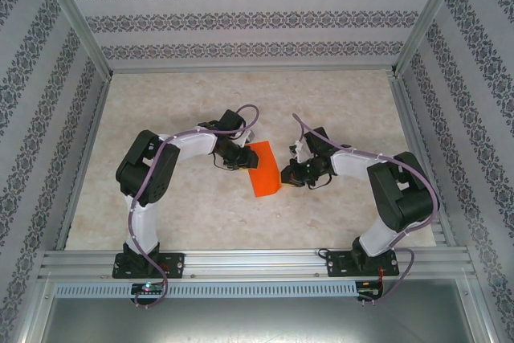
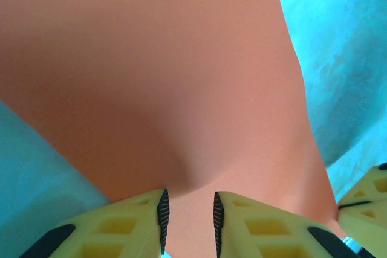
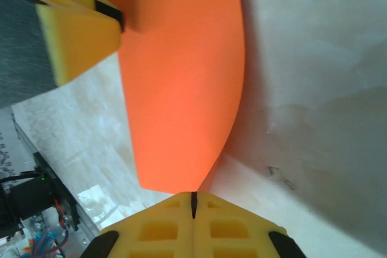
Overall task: Fold a paper plane with a square sheet of paper (pick it up from the middle)
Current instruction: Third fold the triangle at the center of the table.
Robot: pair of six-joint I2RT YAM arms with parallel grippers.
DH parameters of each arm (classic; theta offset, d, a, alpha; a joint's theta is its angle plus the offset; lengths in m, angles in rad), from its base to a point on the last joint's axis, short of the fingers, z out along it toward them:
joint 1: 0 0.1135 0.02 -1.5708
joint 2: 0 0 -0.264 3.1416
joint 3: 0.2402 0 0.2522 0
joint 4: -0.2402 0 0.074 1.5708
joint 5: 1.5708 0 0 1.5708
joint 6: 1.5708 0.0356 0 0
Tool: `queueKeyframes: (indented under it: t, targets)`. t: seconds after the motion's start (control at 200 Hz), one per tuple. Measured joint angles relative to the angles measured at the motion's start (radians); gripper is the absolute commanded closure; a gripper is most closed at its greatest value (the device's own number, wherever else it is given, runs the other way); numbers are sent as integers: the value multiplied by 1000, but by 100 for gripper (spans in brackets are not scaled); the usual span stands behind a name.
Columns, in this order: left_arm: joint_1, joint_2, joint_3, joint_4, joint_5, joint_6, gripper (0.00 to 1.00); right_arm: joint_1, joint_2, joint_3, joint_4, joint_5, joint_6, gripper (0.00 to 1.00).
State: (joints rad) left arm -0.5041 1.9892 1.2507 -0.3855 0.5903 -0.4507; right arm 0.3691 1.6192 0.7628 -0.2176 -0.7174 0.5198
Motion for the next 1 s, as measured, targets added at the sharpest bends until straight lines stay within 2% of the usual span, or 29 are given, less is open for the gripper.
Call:
queueKeyframes:
  t: [0.27, 0.999]
  targets:
    - [0, 0, 0, 0, 3, 3, 70, 19, 5, 13, 72, -41, 59, 100]
    - [0, 0, 0, 0, 37, 3, 70, 64, 176, 121, 169, -56, 130, 100]
